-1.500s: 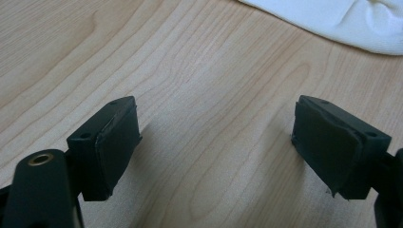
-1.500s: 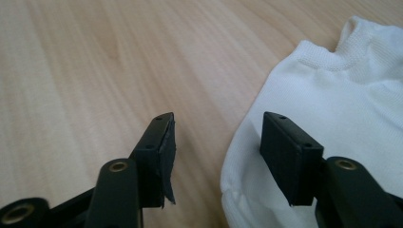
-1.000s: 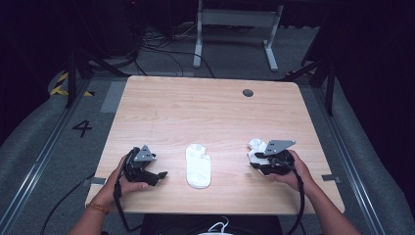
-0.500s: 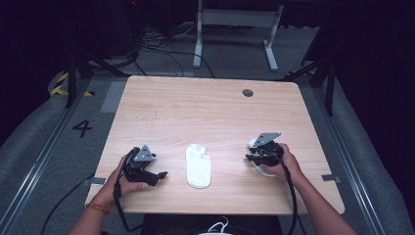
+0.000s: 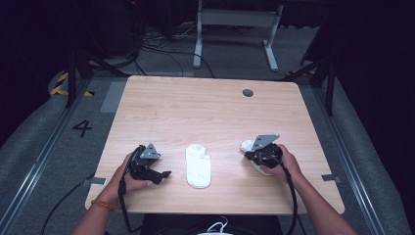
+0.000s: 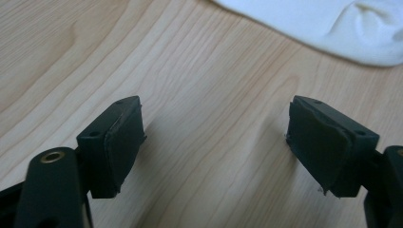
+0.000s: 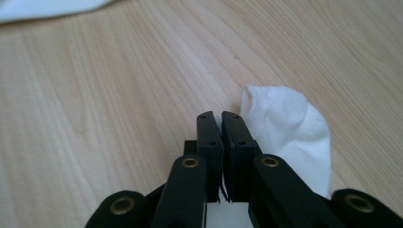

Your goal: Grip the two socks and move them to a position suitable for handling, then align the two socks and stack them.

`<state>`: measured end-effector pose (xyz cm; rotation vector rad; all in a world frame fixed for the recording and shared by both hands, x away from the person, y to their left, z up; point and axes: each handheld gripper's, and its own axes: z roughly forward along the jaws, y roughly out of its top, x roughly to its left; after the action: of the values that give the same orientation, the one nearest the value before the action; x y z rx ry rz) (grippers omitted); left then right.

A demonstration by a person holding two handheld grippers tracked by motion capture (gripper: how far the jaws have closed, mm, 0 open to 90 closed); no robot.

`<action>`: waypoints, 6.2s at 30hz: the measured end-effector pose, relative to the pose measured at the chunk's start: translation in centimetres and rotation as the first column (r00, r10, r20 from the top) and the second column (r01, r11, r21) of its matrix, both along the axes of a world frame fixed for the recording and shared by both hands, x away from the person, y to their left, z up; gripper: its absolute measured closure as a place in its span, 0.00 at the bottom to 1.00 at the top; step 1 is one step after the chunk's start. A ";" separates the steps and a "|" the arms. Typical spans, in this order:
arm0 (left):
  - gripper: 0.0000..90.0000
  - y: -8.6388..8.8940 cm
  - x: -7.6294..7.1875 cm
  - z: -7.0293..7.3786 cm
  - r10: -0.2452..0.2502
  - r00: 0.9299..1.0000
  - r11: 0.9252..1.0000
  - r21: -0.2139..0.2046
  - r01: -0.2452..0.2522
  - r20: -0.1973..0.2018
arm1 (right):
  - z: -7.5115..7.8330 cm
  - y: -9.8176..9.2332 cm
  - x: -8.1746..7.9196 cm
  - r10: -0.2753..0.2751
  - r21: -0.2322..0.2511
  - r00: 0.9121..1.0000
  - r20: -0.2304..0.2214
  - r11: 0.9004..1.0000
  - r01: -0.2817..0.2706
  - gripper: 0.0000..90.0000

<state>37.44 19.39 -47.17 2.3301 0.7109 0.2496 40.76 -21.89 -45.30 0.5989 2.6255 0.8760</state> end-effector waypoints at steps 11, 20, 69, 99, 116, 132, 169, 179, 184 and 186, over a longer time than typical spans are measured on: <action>0.27 -9.1 -0.7 3.4 -0.211 0.962 0.977 0.017 0.212 0.172 | 2.5 1.1 -2.7 0.116 0.092 0.993 0.023 0.989 -0.118 0.97; 0.31 -14.7 -0.1 2.6 -0.316 0.934 0.948 0.009 0.319 0.165 | 4.3 1.9 -5.2 0.221 0.177 0.975 0.026 0.959 -0.222 0.97; 0.79 -18.0 7.9 0.7 -0.268 0.963 0.958 0.118 0.261 0.040 | 0.1 -2.4 -5.7 0.229 0.127 0.973 -0.017 0.966 -0.225 0.95; 0.74 -17.9 9.8 0.5 -0.224 0.974 0.971 0.086 0.222 0.015 | -1.2 -1.1 -6.1 0.246 0.117 0.968 -0.043 0.964 -0.239 0.77; 0.92 -18.7 10.8 0.3 -0.256 0.965 0.966 0.023 0.258 -0.062 | -1.7 -0.6 -5.9 0.245 0.094 0.967 -0.071 0.967 -0.238 0.97; 0.98 -18.8 10.8 0.4 -0.268 0.962 0.963 0.026 0.270 -0.054 | -1.7 -0.6 -5.9 0.248 0.090 0.967 -0.062 0.966 -0.242 0.98; 0.98 -16.1 11.2 4.5 -0.300 0.954 0.952 0.054 0.301 -0.023 | 2.2 3.1 -7.2 0.303 0.167 0.950 0.075 0.935 -0.311 0.98; 0.98 -12.5 10.8 5.0 -0.293 0.956 0.954 0.061 0.293 -0.023 | 2.5 7.8 -7.3 0.373 0.161 0.924 0.080 0.910 -0.381 0.98; 0.98 -10.4 10.5 4.5 -0.273 0.961 0.959 0.068 0.274 -0.035 | 2.6 10.3 -7.3 0.403 0.158 0.912 0.080 0.898 -0.411 0.98; 0.97 -9.7 10.3 4.2 -0.267 0.963 0.961 0.064 0.269 -0.038 | 2.5 11.3 -7.3 0.414 0.158 0.908 0.071 0.894 -0.420 0.98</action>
<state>47.77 9.65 -42.94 2.4672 0.3976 0.1195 33.47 -10.59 -42.84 0.0447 2.7088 1.2302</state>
